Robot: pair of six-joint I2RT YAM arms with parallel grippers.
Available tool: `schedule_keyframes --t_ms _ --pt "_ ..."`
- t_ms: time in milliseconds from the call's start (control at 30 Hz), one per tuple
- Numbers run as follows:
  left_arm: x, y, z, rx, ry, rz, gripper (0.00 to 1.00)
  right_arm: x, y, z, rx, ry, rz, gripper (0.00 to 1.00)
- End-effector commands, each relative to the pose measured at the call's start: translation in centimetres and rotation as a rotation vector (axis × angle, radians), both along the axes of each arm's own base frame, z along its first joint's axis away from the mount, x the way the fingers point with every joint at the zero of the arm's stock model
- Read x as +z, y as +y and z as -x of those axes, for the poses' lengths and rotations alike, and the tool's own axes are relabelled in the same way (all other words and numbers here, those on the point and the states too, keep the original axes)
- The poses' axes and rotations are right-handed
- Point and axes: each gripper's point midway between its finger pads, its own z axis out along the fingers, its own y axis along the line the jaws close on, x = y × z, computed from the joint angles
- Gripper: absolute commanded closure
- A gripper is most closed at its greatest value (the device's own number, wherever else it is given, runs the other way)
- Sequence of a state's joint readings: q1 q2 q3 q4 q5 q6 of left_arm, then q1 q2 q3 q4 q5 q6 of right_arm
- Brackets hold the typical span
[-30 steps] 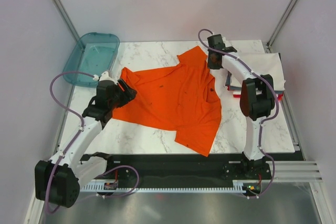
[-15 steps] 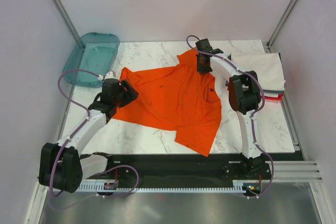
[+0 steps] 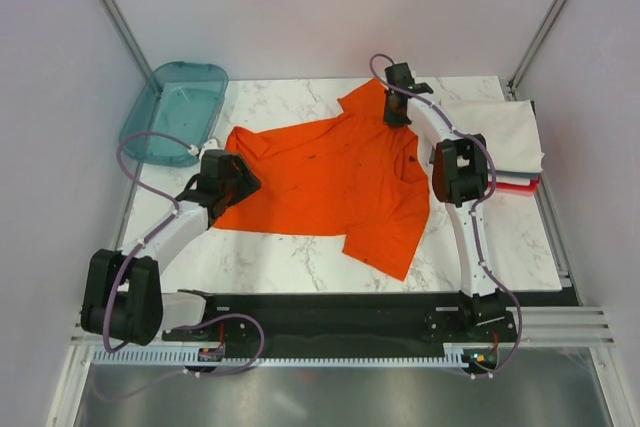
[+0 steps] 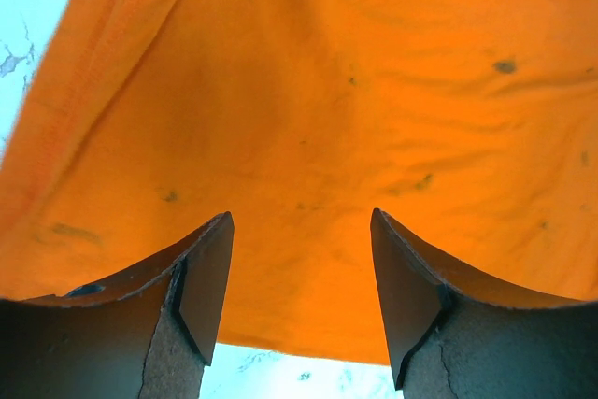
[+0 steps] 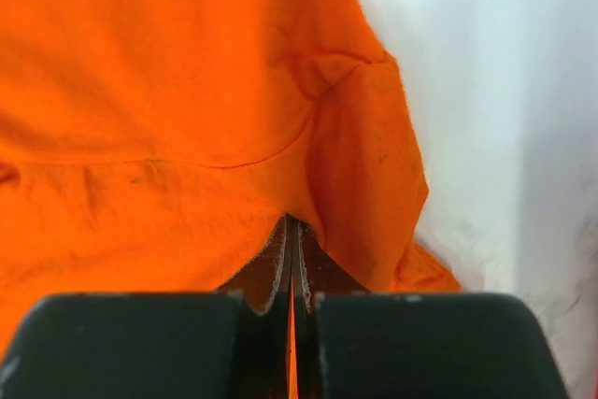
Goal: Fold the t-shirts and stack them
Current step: Flatten the tshirt out
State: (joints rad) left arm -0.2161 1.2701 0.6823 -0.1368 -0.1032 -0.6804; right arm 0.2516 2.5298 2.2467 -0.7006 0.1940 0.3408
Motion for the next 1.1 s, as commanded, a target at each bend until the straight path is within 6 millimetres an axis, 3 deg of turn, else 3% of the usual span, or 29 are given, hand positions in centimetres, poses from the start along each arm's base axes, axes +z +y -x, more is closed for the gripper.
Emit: schedule_keyframes --t_ms 0,33,200,233,267,300,333,400,433,500,533,567,600,633,667,700,733,767,800,833,867,900,933,967,1000,1033,1067 --pt "0.3 0.9 -1.4 0.050 -0.031 -0.009 0.32 -2.2 -3.5 -1.6 -0.075 0.029 -0.008 1.00" --pt "0.0 1.0 -1.4 0.054 -0.023 -0.010 0.32 -3.1 -4.2 -1.9 -0.087 0.037 -0.017 1.00" --pt "-0.8 2.0 -0.7 0.087 -0.004 -0.030 0.32 -2.1 -4.4 -4.3 -0.075 -0.029 -0.065 0.98" --pt "-0.9 2.2 -0.4 0.092 -0.002 -0.037 0.32 -1.2 -3.9 -4.5 -0.055 -0.043 -0.084 0.93" --pt "-0.9 2.3 -0.2 0.095 -0.002 -0.044 0.32 -0.4 -3.2 -4.8 -0.035 -0.066 -0.109 0.82" --pt "-1.0 2.7 0.0 0.108 -0.001 -0.056 0.32 -0.5 -3.0 -4.4 -0.026 -0.057 -0.120 0.79" --pt "-0.9 2.9 0.4 0.115 -0.005 -0.060 0.32 1.7 -2.7 -4.6 -0.014 -0.096 -0.137 0.76" --pt "-0.9 3.4 0.8 0.129 -0.011 -0.074 0.32 3.3 -2.1 -4.7 0.003 -0.126 -0.164 0.70" --pt "-1.1 3.6 1.3 0.132 -0.002 -0.081 0.33 5.5 -1.7 -4.8 0.013 -0.164 -0.179 0.70" --pt "-0.7 3.9 1.7 0.139 -0.018 -0.090 0.34 7.2 -1.2 -4.4 0.029 -0.181 -0.191 0.67" --pt "-1.1 4.1 2.2 0.136 -0.011 -0.102 0.36 9.6 -0.7 -4.2 0.044 -0.217 -0.197 0.64" --pt "-0.7 4.3 2.4 0.139 -0.023 -0.106 0.36 10.6 -0.7 -4.1 0.046 -0.233 -0.198 0.62" --pt "-0.8 4.6 2.7 0.145 -0.022 -0.118 0.36 11.0 -0.4 -3.7 0.052 -0.234 -0.200 0.61" --pt "-1.1 4.7 3.1 0.140 -0.017 -0.127 0.37 13.3 0.5 -3.1 0.083 -0.262 -0.228 0.61" --pt "-1.2 4.8 3.4 0.135 -0.014 -0.133 0.37 14.2 0.8 -2.9 0.092 -0.279 -0.236 0.61" --pt "-1.2 4.9 3.6 0.135 -0.016 -0.138 0.37 13.7 1.3 -2.0 0.098 -0.261 -0.242 0.61" --pt "-1.8 5.0 4.1 0.133 -0.001 -0.143 0.37 15.7 1.5 -1.5 0.102 -0.295 -0.254 0.61" --pt "-2.0 5.0 4.2 0.133 0.005 -0.142 0.38 16.3 1.9 -1.0 0.110 -0.300 -0.266 0.62" --pt "-2.4 4.9 4.3 0.130 0.017 -0.138 0.38 15.2 2.2 0.0 0.113 -0.266 -0.277 0.63" --pt "-2.7 4.7 4.4 0.128 0.028 -0.131 0.39 17.1 2.6 0.6 0.124 -0.306 -0.297 0.64" --pt "-2.9 4.6 4.4 0.124 0.035 -0.125 0.40 17.4 2.9 1.2 0.129 -0.308 -0.308 0.66" --pt "-3.4 4.5 4.4 0.124 0.053 -0.124 0.40 15.8 3.0 2.4 0.128 -0.270 -0.310 0.67" --pt "-3.2 4.4 4.0 0.122 0.051 -0.118 0.42 17.5 3.4 3.0 0.139 -0.310 -0.325 0.68" --pt "-3.3 4.1 3.8 0.115 0.055 -0.111 0.43 17.7 3.6 3.6 0.145 -0.314 -0.329 0.70" --pt "-3.3 4.0 3.5 0.112 0.053 -0.108 0.43 16.2 3.8 4.7 0.143 -0.276 -0.328 0.71" --pt "-3.3 3.8 3.1 0.110 0.061 -0.106 0.44 17.5 4.0 5.2 0.150 -0.307 -0.339 0.73" --pt "-3.3 3.8 2.9 0.107 0.064 -0.106 0.45 16.2 4.0 6.2 0.148 -0.275 -0.339 0.77"
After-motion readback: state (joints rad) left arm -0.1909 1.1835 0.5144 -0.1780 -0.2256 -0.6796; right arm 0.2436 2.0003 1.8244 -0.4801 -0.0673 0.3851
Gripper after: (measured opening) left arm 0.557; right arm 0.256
